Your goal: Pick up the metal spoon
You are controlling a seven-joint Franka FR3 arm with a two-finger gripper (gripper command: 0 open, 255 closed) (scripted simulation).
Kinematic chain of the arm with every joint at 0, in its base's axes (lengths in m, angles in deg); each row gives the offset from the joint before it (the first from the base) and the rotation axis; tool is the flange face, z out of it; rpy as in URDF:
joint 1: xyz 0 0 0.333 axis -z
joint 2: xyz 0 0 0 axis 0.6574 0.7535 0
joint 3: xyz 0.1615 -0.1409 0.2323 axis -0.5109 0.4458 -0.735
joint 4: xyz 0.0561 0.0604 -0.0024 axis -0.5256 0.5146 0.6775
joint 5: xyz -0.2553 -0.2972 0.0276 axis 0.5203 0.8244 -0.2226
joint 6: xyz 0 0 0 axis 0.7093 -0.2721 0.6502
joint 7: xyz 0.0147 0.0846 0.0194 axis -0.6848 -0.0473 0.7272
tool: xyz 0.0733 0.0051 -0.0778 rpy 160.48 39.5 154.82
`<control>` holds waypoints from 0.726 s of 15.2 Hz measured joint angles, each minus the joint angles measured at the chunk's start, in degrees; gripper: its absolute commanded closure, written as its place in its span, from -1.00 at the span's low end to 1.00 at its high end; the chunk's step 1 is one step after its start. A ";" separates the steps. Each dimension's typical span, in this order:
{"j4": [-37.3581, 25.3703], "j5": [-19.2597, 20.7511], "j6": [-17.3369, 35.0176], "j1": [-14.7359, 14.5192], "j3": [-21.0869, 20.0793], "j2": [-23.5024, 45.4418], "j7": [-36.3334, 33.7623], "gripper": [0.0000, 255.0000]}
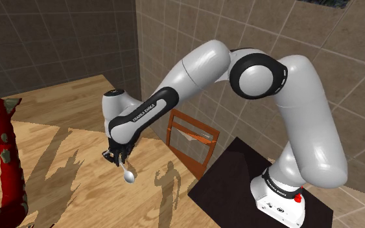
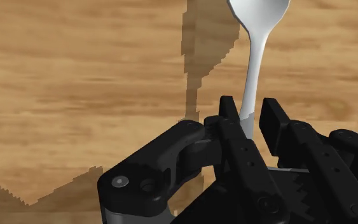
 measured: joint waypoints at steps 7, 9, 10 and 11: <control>0.46 -0.66 -3.34 0.56 -0.73 -3.88 -0.29 1.00; 0.83 -0.89 -4.17 0.83 -0.94 -5.08 -0.27 1.00; 0.70 -0.97 -4.67 0.97 -1.00 -5.44 -0.18 1.00; 0.89 -1.09 -5.13 1.06 -1.12 -6.11 -0.26 1.00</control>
